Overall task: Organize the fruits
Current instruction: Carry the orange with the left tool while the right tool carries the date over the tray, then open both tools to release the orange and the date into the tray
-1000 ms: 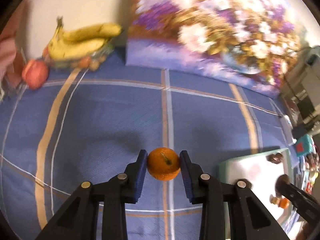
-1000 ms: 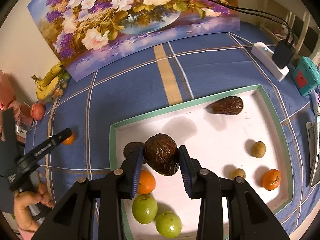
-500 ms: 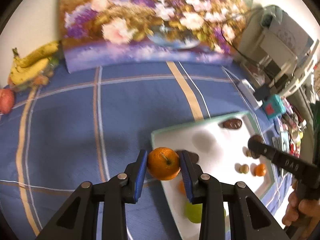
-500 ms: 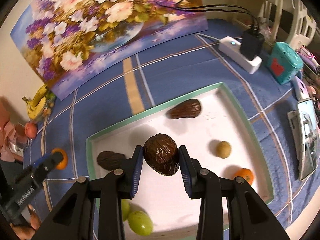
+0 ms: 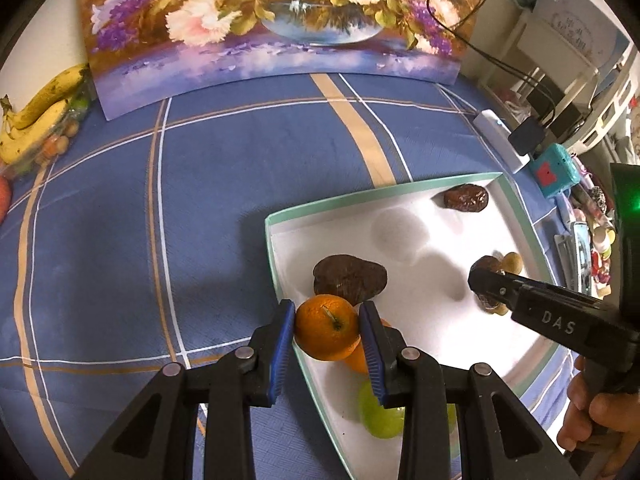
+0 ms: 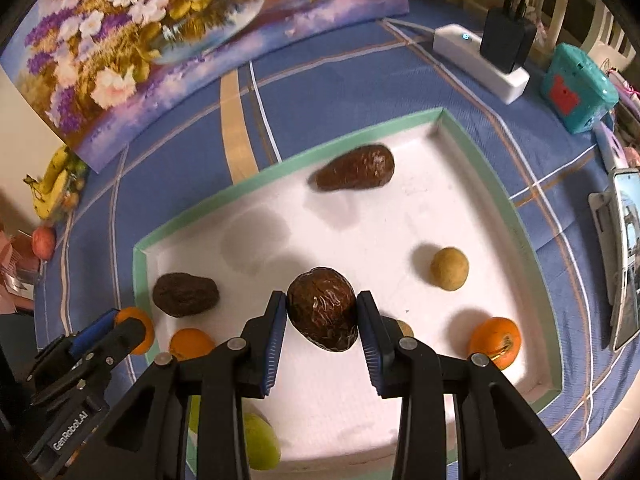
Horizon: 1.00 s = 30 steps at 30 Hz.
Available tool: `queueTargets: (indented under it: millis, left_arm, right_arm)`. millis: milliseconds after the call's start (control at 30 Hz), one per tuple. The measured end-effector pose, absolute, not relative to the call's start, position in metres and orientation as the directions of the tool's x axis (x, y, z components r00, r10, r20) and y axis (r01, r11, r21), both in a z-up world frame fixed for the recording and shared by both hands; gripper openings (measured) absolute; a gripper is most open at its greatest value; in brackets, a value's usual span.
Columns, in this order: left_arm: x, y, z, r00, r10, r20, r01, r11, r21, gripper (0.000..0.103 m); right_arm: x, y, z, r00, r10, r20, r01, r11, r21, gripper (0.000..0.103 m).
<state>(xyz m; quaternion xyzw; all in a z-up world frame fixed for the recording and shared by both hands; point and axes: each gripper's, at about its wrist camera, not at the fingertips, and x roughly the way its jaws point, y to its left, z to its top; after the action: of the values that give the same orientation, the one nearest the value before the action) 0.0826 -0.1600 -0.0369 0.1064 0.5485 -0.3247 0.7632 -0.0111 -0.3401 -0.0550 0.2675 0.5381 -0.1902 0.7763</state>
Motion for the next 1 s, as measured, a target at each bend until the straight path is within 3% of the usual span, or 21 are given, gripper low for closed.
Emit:
queueTargets:
  millis: [567, 700, 900, 1000]
  left_arm:
    - [0.079, -0.161, -0.046, 0.168, -0.344, -0.924, 0.592, 0.785, -0.185, 0.038]
    - [0.079, -0.152, -0.038, 0.167, -0.37, -0.914, 0.574, 0.79, -0.216, 0.053]
    - [0.077, -0.129, -0.017, 0.21, -0.409, -0.888, 0.538, 0.807, -0.245, 0.054]
    - [0.078, -0.11, -0.01, 0.244, -0.402, -0.883, 0.497, 0.834, -0.242, 0.061]
  right_arm:
    - [-0.012, -0.335, -0.074, 0.293, -0.001, -0.956, 0.585, 0.791, 0.178, 0.037]
    - [-0.006, -0.334, -0.073, 0.287, -0.016, -0.958, 0.586, 0.794, 0.162, 0.038]
    - [-0.009, -0.327, -0.066, 0.292, -0.03, -0.956, 0.572, 0.807, 0.149, 0.039]
    - [-0.013, -0.323, -0.058, 0.306, -0.048, -0.951, 0.565, 0.813, 0.141, 0.039]
